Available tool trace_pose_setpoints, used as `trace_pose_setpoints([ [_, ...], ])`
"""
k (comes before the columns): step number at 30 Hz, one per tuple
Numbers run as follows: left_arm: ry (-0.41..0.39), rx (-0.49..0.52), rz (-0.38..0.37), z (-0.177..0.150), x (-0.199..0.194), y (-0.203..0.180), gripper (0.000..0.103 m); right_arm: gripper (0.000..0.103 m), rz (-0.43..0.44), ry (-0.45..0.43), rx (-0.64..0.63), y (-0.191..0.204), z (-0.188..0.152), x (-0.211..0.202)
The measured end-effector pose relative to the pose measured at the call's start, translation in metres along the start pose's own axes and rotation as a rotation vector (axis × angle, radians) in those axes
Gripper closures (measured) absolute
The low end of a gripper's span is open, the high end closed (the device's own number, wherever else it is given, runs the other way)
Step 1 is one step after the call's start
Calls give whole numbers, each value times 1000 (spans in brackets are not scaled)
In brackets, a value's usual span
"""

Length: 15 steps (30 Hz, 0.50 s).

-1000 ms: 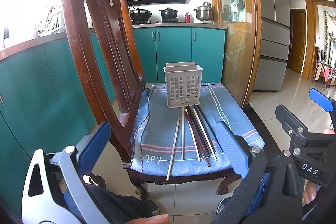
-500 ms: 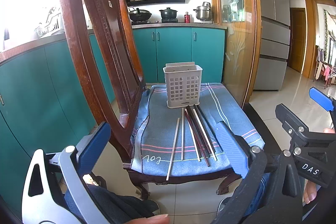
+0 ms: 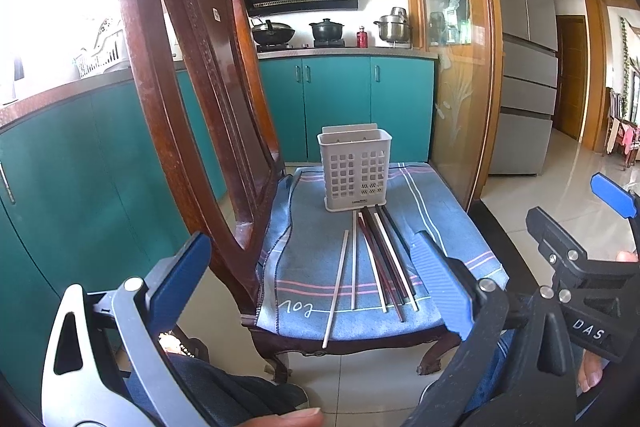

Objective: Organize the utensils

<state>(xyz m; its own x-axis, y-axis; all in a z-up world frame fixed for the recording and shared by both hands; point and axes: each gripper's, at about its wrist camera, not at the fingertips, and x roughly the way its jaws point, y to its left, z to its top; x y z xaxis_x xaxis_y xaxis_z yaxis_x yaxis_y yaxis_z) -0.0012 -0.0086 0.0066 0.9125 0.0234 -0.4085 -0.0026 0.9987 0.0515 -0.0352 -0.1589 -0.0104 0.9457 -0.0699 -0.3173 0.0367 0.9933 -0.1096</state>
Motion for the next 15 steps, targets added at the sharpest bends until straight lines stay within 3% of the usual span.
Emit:
trace_pose_setpoints([
  [15,-24,25,35,2,-2,-6,4,2,10,5,10,-4,-2,3],
])
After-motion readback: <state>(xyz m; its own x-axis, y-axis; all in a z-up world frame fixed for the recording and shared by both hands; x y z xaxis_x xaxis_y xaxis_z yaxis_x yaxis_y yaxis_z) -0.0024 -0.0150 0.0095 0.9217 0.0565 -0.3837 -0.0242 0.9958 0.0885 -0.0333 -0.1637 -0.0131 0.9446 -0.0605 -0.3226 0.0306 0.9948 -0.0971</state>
